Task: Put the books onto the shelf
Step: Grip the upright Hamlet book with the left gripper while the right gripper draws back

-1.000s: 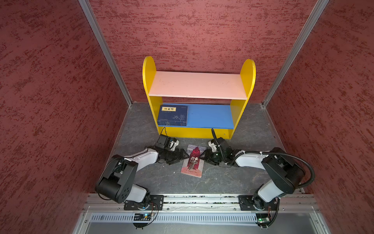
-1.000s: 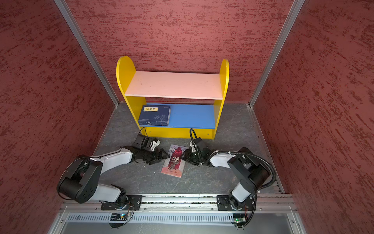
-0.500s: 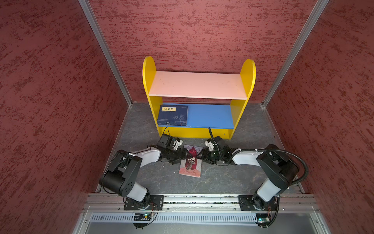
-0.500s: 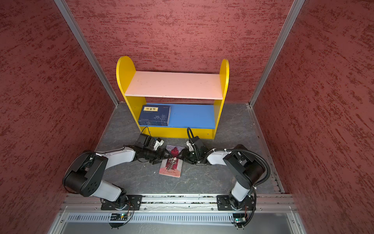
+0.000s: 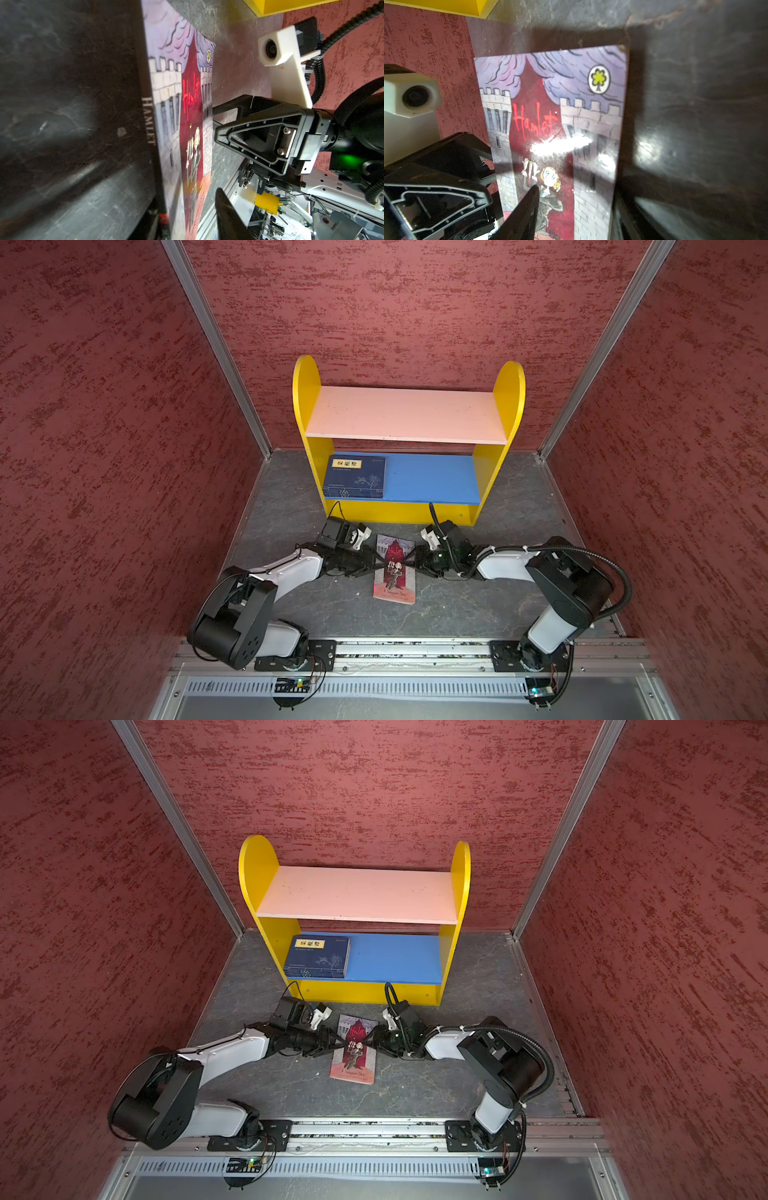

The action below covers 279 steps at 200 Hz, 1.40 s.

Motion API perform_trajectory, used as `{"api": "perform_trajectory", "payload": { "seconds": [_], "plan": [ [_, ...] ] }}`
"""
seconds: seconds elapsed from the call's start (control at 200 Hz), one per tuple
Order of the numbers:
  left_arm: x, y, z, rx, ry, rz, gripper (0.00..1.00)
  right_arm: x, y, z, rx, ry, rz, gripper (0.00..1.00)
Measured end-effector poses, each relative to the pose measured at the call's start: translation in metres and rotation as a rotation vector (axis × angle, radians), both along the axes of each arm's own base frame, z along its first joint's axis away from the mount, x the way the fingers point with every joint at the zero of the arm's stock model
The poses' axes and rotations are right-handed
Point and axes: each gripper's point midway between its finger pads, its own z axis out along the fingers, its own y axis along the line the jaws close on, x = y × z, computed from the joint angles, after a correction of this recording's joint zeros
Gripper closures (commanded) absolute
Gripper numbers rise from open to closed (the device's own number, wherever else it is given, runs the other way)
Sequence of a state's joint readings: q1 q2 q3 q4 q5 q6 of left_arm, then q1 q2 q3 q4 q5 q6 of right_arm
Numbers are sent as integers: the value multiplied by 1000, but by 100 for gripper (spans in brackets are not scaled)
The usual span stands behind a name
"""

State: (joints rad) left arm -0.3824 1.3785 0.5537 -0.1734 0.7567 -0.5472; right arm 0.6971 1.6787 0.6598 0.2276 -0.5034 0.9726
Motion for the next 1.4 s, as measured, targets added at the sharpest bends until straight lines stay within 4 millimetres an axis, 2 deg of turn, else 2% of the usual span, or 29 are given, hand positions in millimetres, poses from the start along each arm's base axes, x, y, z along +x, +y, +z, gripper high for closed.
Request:
{"api": "perform_trajectory", "payload": {
  "seconds": [0.085,0.25,0.491,0.681,0.817,1.092,1.398],
  "plan": [
    [-1,1,-1,2,6,2,80,-1,-1,0,-3,-6,-10,42],
    [-1,1,-1,1,22,12,97,-2,-8,1,-20,-16,-40,42],
    [-5,2,7,8,52,21,100,-1,-30,7,-78,-39,-113,42],
    [-1,1,38,-2,28,19,100,8,-46,42,-59,-114,-176,42],
    [-3,-1,58,-7,36,4,100,7,-55,63,-47,-151,-190,42],
    [-28,-6,96,-29,14,-63,100,-8,-69,75,-85,-136,-176,41],
    [-50,-13,161,-101,-163,-148,100,-16,-75,121,-24,-198,-186,41]
  ]
}}
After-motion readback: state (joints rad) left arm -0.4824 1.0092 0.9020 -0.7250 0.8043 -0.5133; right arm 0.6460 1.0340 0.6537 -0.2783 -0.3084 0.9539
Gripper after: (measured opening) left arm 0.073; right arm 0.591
